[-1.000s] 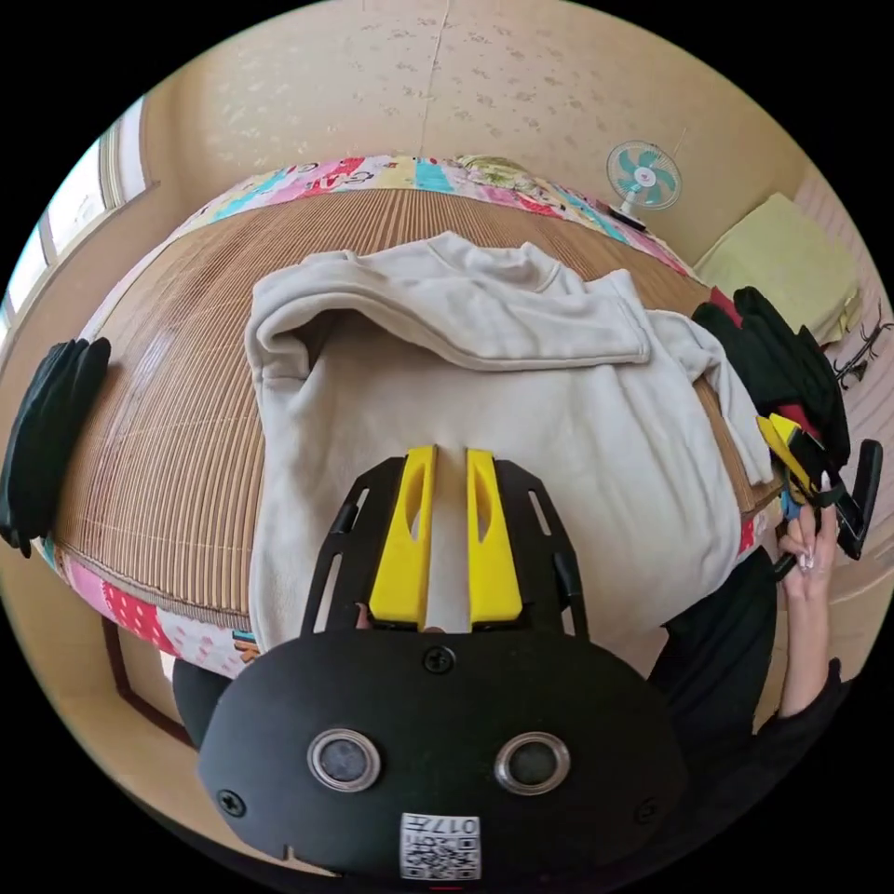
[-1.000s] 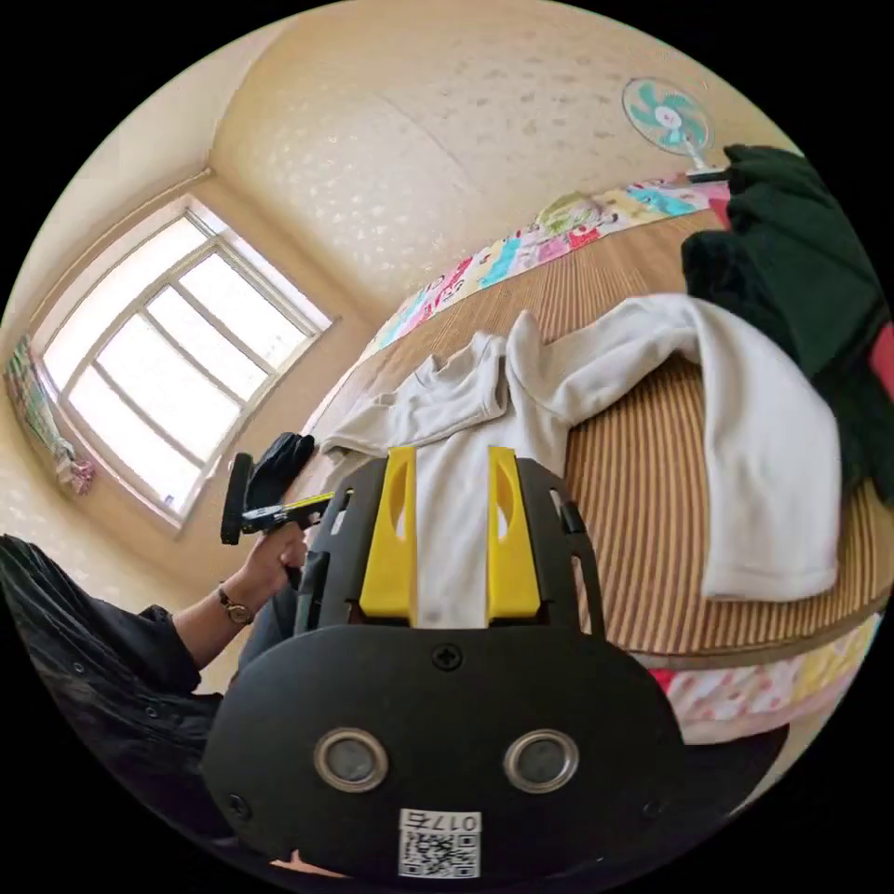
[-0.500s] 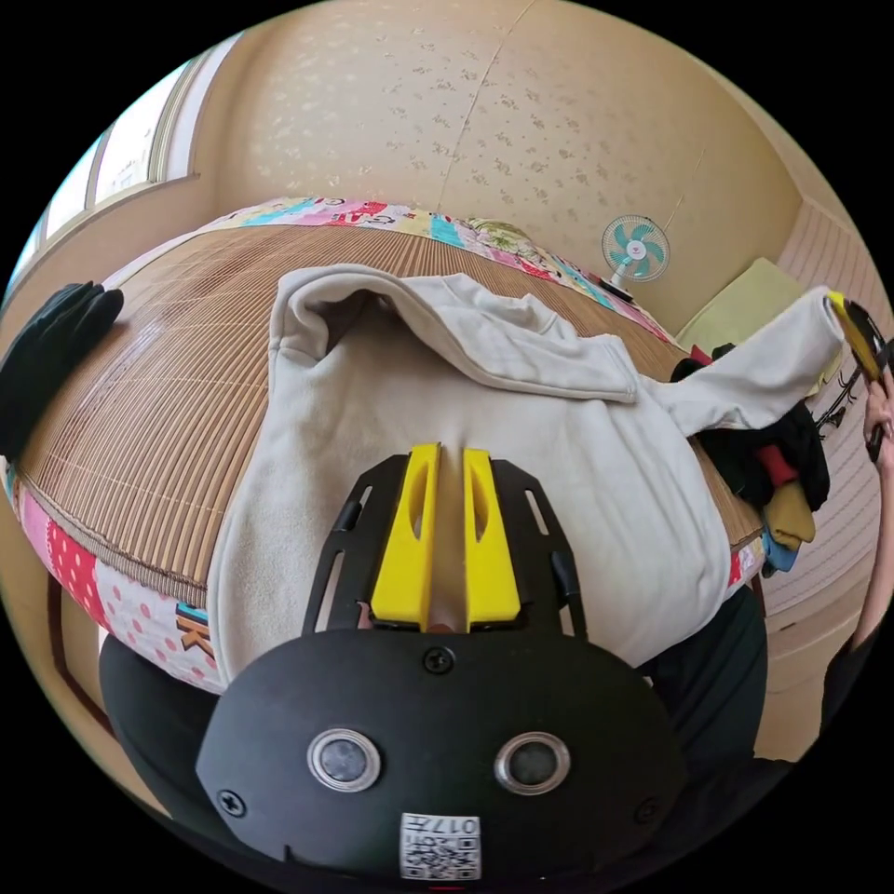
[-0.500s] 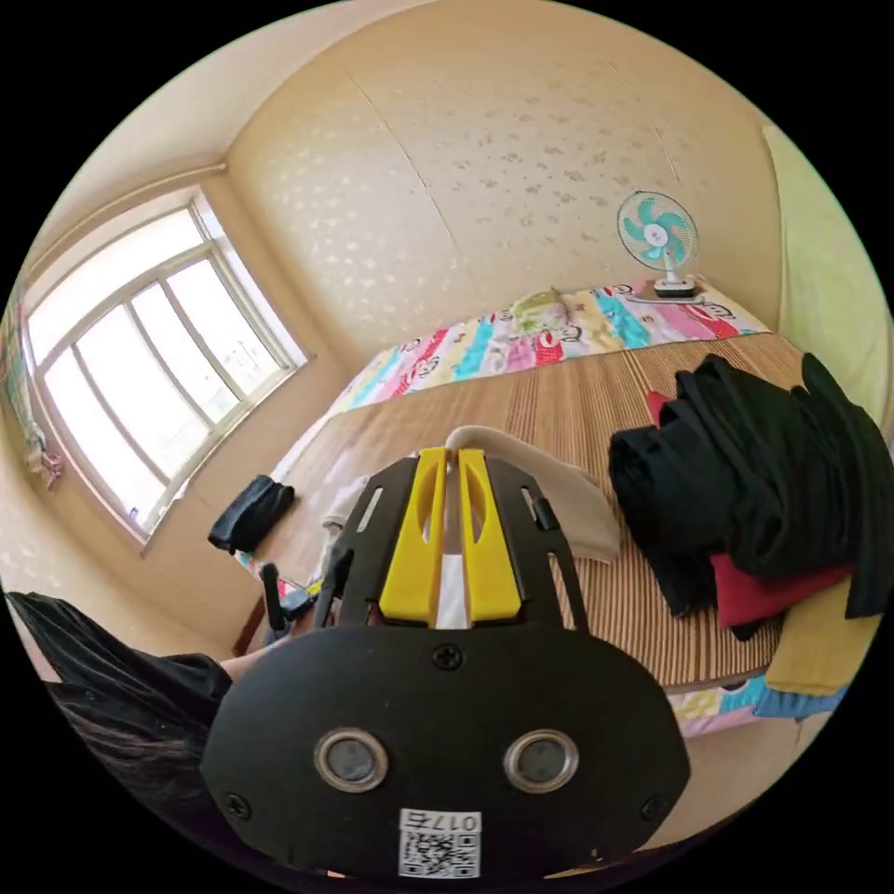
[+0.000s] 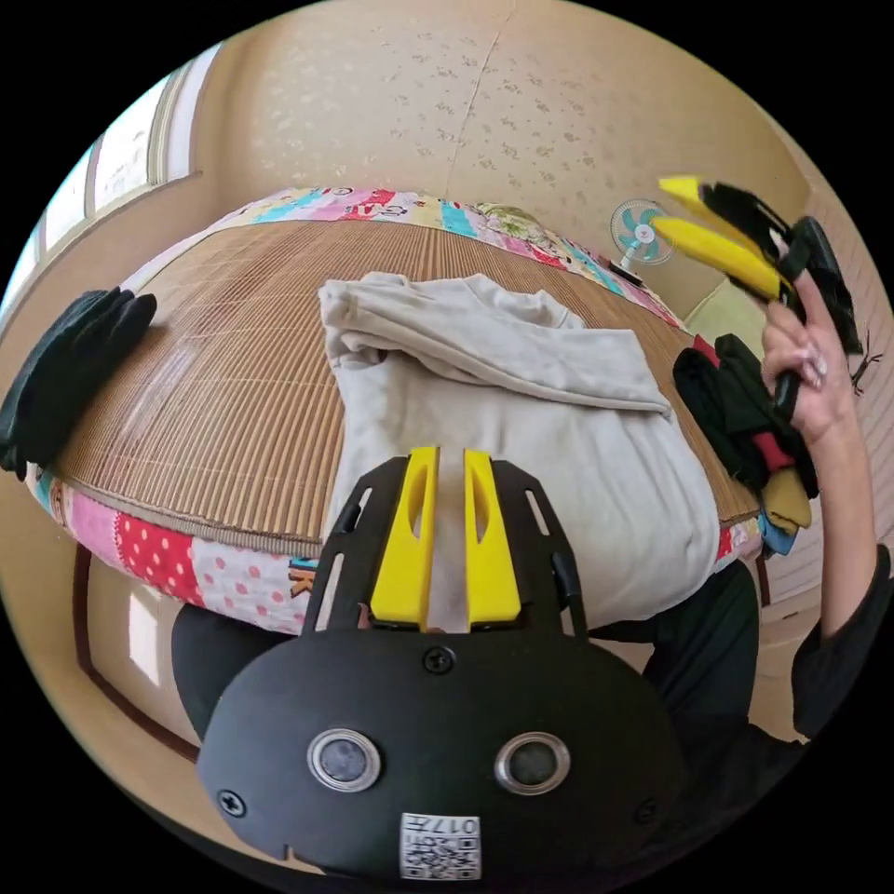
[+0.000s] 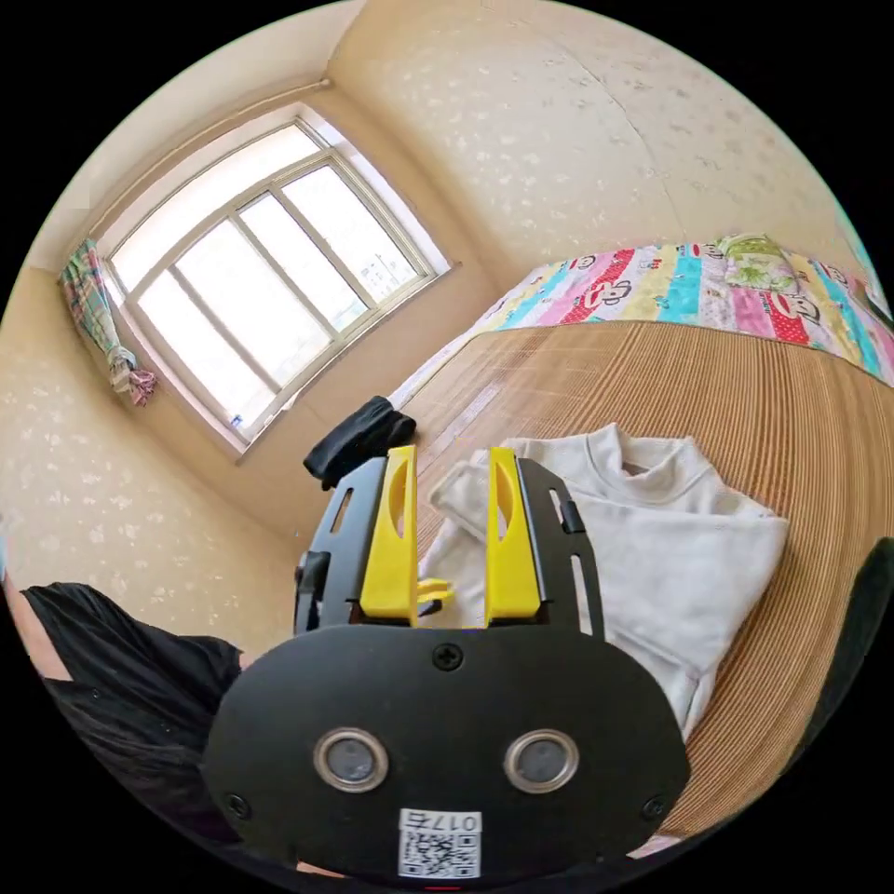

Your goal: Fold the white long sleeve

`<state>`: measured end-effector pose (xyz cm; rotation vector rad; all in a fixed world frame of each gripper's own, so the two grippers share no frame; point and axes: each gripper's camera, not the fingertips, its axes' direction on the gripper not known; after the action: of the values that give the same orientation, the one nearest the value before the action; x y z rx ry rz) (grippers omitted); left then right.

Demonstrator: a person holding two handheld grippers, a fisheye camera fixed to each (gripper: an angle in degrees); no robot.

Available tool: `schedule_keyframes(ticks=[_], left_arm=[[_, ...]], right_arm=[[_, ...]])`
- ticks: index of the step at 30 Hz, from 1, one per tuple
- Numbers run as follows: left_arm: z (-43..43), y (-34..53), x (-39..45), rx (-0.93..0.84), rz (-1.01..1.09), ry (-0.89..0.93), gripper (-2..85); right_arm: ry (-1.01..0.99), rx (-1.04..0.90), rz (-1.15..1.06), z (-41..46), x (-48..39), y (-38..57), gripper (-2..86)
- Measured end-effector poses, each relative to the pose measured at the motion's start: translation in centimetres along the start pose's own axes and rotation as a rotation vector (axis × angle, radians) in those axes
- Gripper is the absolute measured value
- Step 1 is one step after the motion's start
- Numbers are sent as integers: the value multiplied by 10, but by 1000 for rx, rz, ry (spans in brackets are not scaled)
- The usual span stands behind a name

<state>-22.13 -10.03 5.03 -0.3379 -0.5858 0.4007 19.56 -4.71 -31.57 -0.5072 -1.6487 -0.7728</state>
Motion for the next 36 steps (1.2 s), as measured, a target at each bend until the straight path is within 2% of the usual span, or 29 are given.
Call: schedule_keyframes(ticks=[1,3,5,6,7,8,10,12,16,19,21,22,24,25,29,31,33,35,36], left_arm=[[-17,2,-7,44,-29,-21,62],[-36,1,-13,90,-42,-62,66],[-31,-8,-9,27,-18,-136,63],[-22,-12,-7,-21,-6,-147,62],[5,-18,-2,-145,15,-168,53],[15,-22,6,-140,39,-208,45],[24,-38,19,-143,85,-272,37],[39,-67,28,-192,106,-309,31],[82,-161,10,-281,20,-193,21],[109,-232,1,-271,48,-215,21],[95,-263,-13,-234,-22,-228,21],[68,-272,-24,-149,-70,-210,22],[22,-268,-36,-15,-76,-162,34],[-1,-254,-43,21,-62,-155,59],[-38,-162,-72,-57,-84,-201,130],[-40,-121,-86,-130,-146,-149,133],[-35,-88,-93,-229,-194,-47,130],[-52,-58,-82,-160,-171,-48,71],[-54,-54,-78,-165,-147,-25,49]], right_arm=[[63,-11,14,-2,4,12,113],[321,-89,79,-5,22,66,113],[469,-137,144,-6,33,111,111],[504,-165,173,-4,36,138,109],[513,-186,182,0,38,150,107],[539,-263,204,15,43,168,101],[588,-249,174,28,40,172,94],[608,-316,238,49,51,136,90],[554,-421,301,87,95,55,89],[574,-403,268,117,136,-12,88],[542,-347,402,102,157,-53,92],[500,-286,415,89,155,-59,93],[396,-67,371,34,128,-59,104],[399,-49,366,24,122,-52,109],[503,-44,322,-16,95,38,129],[586,-97,340,-18,97,82,134],[561,-233,446,-9,107,132,132],[565,-138,420,-16,90,160,86],[500,-132,376,-16,79,168,64]])
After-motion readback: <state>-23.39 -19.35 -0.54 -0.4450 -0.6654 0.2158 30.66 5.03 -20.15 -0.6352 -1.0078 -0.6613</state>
